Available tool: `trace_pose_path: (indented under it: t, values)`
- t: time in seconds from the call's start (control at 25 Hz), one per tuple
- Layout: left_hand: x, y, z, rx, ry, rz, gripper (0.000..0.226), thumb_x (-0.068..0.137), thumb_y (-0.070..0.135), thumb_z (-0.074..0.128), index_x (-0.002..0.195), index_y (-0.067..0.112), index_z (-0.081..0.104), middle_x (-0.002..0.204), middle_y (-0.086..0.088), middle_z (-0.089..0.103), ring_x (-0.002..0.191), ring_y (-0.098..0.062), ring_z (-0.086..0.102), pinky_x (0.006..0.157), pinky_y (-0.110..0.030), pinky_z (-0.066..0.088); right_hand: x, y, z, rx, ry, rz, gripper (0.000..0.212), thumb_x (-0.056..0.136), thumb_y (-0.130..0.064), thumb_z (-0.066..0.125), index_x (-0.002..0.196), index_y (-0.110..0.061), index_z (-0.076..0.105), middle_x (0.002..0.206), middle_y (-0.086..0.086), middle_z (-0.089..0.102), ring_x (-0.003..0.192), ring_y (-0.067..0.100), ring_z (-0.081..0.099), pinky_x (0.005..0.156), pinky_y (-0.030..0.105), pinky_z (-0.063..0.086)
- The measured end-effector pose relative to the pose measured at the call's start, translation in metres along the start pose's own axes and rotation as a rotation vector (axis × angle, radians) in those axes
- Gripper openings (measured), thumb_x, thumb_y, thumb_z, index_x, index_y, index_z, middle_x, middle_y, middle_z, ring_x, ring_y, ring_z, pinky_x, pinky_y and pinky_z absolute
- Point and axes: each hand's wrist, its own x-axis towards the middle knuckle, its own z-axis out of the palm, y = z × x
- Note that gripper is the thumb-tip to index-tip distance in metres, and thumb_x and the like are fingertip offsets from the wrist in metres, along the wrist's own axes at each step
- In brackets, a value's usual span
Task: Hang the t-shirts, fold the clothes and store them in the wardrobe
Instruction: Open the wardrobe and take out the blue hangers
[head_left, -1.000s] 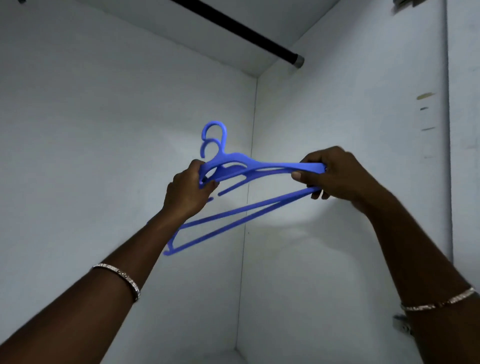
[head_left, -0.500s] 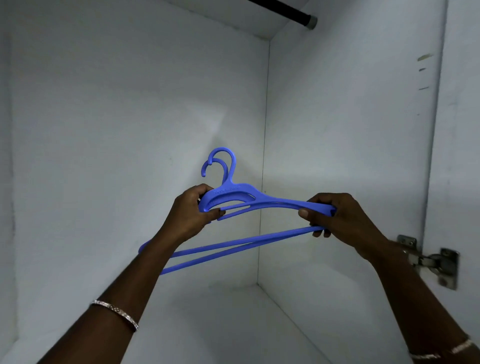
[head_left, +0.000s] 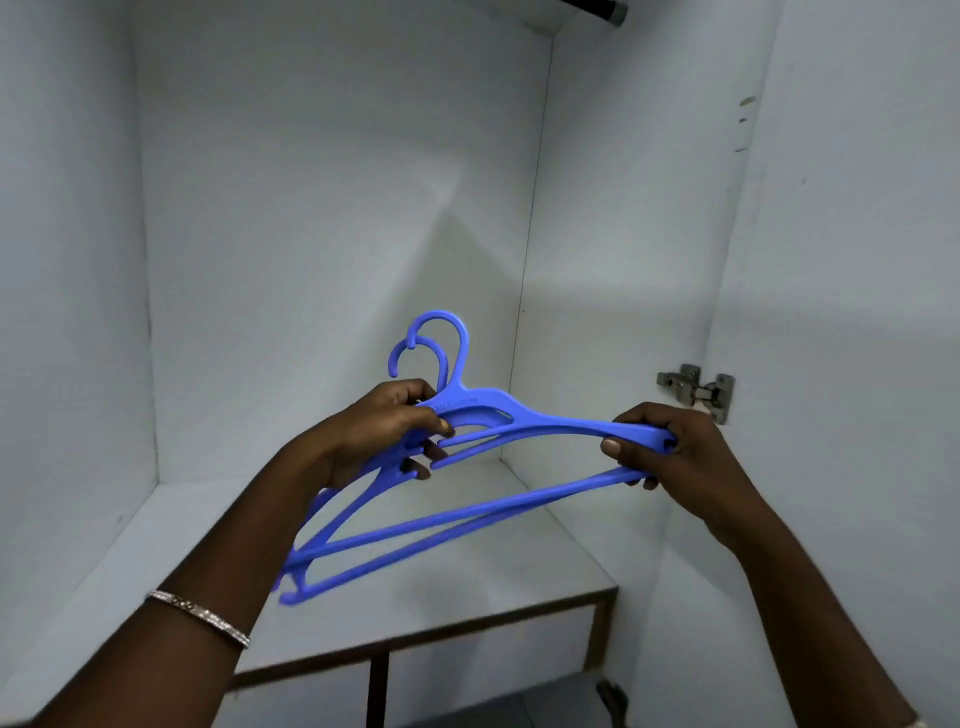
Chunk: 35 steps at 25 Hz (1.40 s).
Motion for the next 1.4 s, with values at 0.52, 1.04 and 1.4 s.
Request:
trace_pose_path:
  t: [0.52, 1.04, 1.4]
  values:
    - [-0.175, 0.01, 0.078, 0.142, -0.076, -0.076, 0.021, 0.094, 0.027, 0.066, 0.099, 0.007, 0.07, 0.074, -0.003, 0.057, 0.072, -0.016, 0.052, 0.078, -0.035, 0.057, -0.186, -0.082, -0.041, -0.111, 0.078, 0.108, 0.013, 0.08, -0.025, 0.082, 0.085, -0.02, 0.071, 0.07, 0.0, 0.067, 0.057, 0.013, 0.059, 0.053, 0.02, 0.048]
    - [-0.325, 0.016, 0.242, 0.258, -0.256, 0.069, 0.015, 0.077, 0.021, 0.081, 0.086, 0.016, 0.071, 0.075, 0.002, 0.073, 0.07, -0.014, 0.068, 0.071, -0.031, 0.053, -0.462, -0.186, -0.087, -0.576, -0.04, 0.4, 0.047, 0.075, -0.075, 0.061, 0.074, -0.028, 0.062, 0.054, -0.011, 0.059, 0.053, 0.007, 0.054, 0.058, 0.032, 0.045]
    - [-0.435, 0.056, 0.433, 0.335, 0.068, 0.44, 0.03, 0.076, 0.023, 0.078, 0.103, 0.025, 0.064, 0.104, 0.005, 0.06, 0.098, -0.019, 0.059, 0.084, -0.039, 0.049, -0.67, -0.239, -0.208, -0.767, 0.299, 0.638, 0.037, 0.082, -0.074, 0.056, 0.071, -0.038, 0.059, 0.056, -0.007, 0.051, 0.053, 0.011, 0.049, 0.053, 0.034, 0.04]
